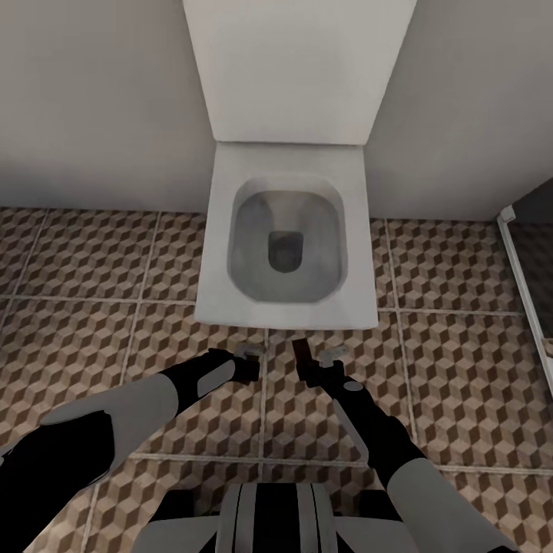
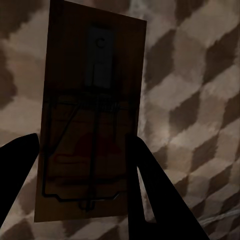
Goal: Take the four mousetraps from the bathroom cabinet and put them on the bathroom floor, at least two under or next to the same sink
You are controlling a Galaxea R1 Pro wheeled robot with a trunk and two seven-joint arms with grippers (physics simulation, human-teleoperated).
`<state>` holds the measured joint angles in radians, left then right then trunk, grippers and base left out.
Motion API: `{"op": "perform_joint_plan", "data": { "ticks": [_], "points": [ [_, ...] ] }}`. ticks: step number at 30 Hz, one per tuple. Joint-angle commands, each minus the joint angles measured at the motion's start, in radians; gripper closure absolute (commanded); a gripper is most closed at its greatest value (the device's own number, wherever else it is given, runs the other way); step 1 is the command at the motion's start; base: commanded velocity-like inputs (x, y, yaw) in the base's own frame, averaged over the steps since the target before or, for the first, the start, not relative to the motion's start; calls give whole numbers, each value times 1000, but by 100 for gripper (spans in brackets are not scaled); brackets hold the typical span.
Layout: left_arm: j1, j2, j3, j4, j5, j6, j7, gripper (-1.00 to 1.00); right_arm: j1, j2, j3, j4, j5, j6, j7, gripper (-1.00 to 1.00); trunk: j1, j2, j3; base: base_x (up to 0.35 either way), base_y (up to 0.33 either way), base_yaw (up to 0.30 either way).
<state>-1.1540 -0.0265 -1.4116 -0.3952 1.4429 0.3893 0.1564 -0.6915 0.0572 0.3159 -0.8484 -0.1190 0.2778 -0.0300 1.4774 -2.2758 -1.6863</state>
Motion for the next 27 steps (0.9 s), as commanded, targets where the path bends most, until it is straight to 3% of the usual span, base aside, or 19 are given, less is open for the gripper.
{"op": "perform_joint_plan", "data": {
  "ticks": [1, 6, 15, 27],
  "points": [
    [-1, 0, -6, -2, 10, 0, 9, 100, 0, 0, 2, -1, -13, 4, -2, 100, 0, 0, 0, 7, 1, 0],
    [-1, 0, -6, -2, 10, 0, 9, 100, 0, 0, 0, 6, -11, 7, -6, 100, 0, 0, 0, 2, 0, 0],
    [-1, 0, -6, -4, 10, 0, 8, 100, 0, -3, -7, 112, -9, 4, -54, 100, 0, 0, 0, 0, 0, 0],
    [-1, 0, -7, -4, 10, 0, 8, 100, -1, -17, -8, 125, -9, 0, -56, 100, 0, 0, 0, 0, 0, 0]
  ]
}}
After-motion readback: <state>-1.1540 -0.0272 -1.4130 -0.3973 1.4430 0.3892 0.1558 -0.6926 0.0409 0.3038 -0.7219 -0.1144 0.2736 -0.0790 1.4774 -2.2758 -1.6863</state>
